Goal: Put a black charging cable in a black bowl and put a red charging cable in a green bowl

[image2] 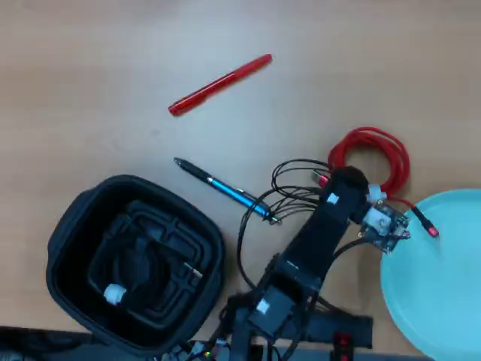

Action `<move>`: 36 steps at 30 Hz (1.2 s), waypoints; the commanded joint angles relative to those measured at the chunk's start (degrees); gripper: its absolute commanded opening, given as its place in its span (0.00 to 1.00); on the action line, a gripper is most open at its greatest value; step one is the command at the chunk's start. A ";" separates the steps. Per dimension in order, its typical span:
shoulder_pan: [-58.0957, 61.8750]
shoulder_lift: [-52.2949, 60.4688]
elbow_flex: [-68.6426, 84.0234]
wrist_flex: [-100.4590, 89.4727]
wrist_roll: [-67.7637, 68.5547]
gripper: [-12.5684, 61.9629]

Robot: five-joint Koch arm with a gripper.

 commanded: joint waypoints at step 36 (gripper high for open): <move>1.76 -17.75 1.58 -19.95 -2.64 0.69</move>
